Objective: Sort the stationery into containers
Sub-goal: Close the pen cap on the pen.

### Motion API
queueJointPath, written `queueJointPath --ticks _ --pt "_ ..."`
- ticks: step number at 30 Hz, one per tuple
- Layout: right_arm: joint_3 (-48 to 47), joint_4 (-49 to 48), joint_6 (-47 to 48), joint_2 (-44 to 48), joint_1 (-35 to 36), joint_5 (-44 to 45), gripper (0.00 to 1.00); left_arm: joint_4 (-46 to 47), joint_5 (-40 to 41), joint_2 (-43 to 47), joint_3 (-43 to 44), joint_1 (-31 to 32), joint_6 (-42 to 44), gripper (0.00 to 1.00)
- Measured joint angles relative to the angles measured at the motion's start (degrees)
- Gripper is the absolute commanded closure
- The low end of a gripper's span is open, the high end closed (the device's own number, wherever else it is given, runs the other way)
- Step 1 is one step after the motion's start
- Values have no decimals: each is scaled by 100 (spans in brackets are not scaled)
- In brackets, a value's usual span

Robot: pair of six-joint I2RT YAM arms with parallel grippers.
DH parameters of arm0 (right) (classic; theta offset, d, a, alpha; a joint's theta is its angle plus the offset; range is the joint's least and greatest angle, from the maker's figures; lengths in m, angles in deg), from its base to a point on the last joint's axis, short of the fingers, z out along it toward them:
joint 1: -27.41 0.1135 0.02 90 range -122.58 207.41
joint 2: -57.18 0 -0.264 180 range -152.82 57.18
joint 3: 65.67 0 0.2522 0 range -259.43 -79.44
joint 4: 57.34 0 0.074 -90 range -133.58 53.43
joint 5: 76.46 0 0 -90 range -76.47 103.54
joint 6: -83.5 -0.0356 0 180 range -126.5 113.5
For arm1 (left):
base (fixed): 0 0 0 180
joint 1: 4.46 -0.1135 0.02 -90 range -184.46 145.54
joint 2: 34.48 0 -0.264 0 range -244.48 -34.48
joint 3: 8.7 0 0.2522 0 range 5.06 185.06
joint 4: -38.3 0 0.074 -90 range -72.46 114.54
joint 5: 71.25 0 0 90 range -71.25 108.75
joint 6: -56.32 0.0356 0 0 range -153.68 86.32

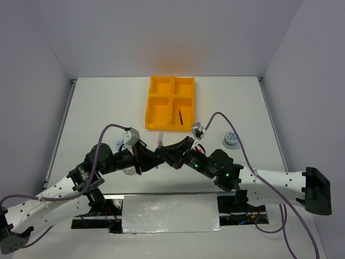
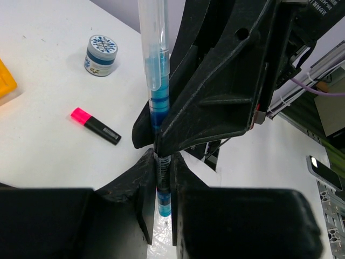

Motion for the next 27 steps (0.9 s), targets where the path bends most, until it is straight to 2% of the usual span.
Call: queueJointPath --ticks 1,5,8,11,19,24,27 --pt "0 -15 0 0 0 -11 100 -4 2 13 0 0 -2 100" --pt "0 -109 -35 0 2 -138 43 -7 -28 122 0 0 15 100" --pt "0 -70 -33 39 9 -146 28 13 -52 234 0 0 28 100" --pt "-13 168 17 188 11 -85 21 15 -127 308 -4 0 31 100" --pt "-857 1119 387 389 -92 66 19 22 -402 374 -133 0 26 100" --pt "-1447 1480 525 262 -398 -240 22 4 -531 354 -227 17 24 100" --pt "-1587 1552 584 90 -457 -459 27 11 -549 356 -227 37 24 100"
